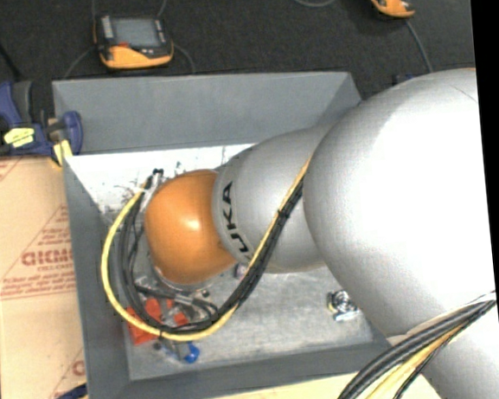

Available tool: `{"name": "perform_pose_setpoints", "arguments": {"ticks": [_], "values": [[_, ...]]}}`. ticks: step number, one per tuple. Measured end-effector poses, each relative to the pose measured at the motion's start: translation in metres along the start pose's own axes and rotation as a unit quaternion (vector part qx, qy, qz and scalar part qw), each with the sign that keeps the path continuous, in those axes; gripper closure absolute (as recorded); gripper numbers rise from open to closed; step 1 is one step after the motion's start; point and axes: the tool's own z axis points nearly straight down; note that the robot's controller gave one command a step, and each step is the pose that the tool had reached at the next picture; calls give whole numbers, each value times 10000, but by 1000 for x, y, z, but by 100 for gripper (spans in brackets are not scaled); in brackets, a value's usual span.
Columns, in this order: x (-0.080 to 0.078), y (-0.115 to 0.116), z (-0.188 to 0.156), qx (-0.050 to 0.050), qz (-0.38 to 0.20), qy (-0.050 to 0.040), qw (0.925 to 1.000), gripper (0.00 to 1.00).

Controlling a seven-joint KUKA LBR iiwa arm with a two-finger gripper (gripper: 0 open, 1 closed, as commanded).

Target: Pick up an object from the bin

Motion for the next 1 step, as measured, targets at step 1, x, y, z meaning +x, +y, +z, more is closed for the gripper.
{"name": "perform_pose_setpoints", "arguments": {"ticks": [1], "values": [[-4, 1, -6, -16, 30, -67, 10000, 100]]}}
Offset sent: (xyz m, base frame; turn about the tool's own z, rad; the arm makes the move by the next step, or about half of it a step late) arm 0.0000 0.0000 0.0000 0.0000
